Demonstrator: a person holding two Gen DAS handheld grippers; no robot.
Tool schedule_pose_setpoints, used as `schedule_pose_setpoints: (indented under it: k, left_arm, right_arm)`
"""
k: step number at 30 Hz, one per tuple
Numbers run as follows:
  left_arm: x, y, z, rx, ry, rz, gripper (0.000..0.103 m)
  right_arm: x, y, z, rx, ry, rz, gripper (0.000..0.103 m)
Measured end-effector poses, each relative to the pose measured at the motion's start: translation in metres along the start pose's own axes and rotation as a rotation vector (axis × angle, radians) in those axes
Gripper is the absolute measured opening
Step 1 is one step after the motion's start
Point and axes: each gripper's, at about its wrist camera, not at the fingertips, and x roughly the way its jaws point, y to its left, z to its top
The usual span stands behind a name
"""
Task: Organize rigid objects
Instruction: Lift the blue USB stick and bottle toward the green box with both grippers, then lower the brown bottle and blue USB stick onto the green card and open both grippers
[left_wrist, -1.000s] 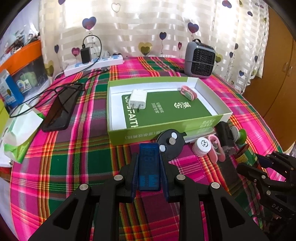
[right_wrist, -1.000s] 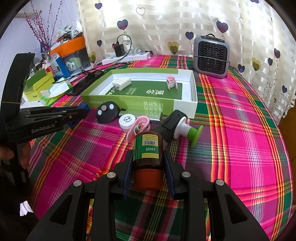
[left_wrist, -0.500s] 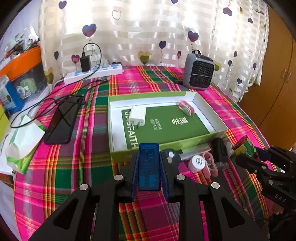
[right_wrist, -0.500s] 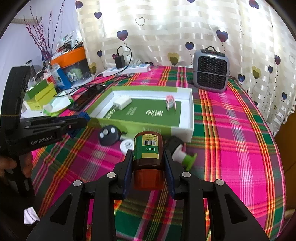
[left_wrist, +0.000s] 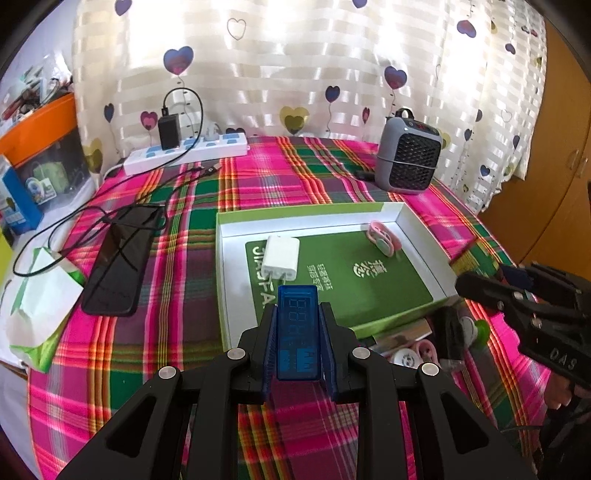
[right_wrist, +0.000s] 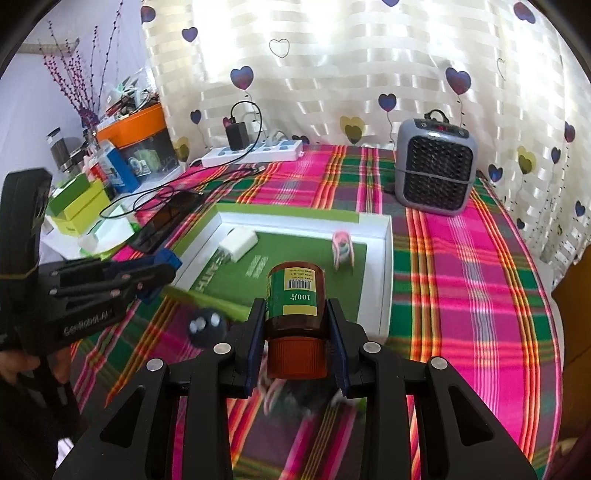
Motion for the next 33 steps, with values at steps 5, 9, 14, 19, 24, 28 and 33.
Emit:
schedule_pose_setpoints:
  k: [5,9,14,19,24,28,33]
  left_arm:
    - [0.01,0.005,0.006,-0.009,0.01,0.002,0.021]
    - [0.017,0.006,0.011,-0.012,0.014,0.003,0.021]
    - [0.028,0.005,0.015,-0.008,0.025,0.004,0.021]
    - [0.038,0.006,0.016,-0.014,0.039,0.004,0.021]
    - [0.047,0.008,0.016,-0.016,0.053,0.011,0.021]
    - [0.054,0.009,0.016,-0.015,0.066,0.016,0.021]
    - [0.061,0.01,0.015,-0.012,0.08,0.018,0.021]
  right_arm:
    - [0.014,0.0,0.017,0.003,0.012,0.016,0.033]
    - [0.031,-0.001,0.031,0.008,0.035,0.024,0.033]
    - [0.054,-0.005,0.046,0.025,0.064,0.035,0.033]
    - [0.082,-0.005,0.053,0.034,0.113,0.037,0.033]
    - [0.106,-0.006,0.059,0.047,0.151,0.038,0.033]
    - [0.117,-0.002,0.062,0.034,0.169,0.037,0.033]
    - [0.13,0.002,0.066,0.029,0.183,0.04,0.033]
